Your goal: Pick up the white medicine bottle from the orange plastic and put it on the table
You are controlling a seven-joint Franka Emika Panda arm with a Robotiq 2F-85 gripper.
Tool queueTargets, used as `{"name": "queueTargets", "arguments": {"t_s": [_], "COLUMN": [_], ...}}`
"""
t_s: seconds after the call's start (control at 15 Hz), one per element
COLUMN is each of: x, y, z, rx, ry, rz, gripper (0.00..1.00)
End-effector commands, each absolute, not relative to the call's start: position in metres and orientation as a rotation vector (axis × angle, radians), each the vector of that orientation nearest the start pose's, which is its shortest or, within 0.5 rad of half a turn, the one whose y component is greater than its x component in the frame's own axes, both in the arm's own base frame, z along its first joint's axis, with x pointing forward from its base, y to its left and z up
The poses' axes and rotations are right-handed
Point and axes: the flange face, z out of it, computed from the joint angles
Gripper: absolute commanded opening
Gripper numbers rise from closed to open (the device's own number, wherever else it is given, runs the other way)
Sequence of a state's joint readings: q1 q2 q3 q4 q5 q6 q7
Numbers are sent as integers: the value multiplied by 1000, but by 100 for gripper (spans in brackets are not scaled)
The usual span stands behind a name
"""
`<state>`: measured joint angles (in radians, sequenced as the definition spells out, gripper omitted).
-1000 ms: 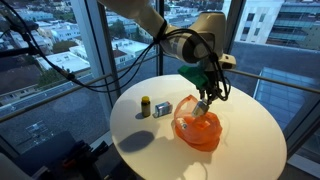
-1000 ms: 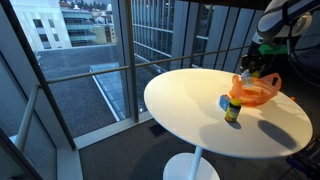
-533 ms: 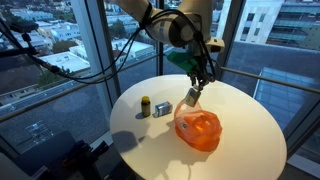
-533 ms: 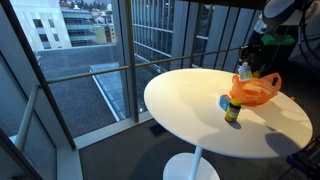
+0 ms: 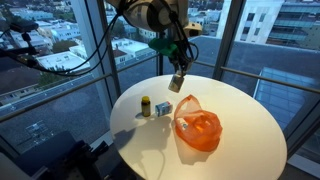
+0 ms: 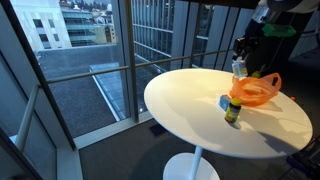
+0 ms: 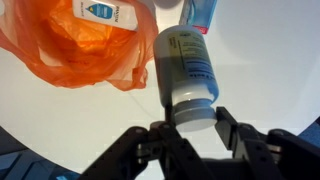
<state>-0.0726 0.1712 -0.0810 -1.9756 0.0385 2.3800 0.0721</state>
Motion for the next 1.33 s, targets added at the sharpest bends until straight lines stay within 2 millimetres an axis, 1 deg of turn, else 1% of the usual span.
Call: {"name": "queueTargets", "arguments": {"t_s": [0.0,0.07,0.13,0.2,0.53,0.6,0.87,1.27], "x": [595,593,602,602,602,602,604,610], "y": [-65,-60,-66,-62,-65,-65,-56,-29], "z": [413,413,407,406,403,403,392,363], "rx": [-3081,-3085,-3088,-3088,-3089,-3089,-3091,-3076], "ry": [303,287,319,311,320,319,288,215], "rz": [-368,-366,-355,-352,-344,-344,-356,-388], "gripper": [20,20,20,45,45,20,20,20]}}
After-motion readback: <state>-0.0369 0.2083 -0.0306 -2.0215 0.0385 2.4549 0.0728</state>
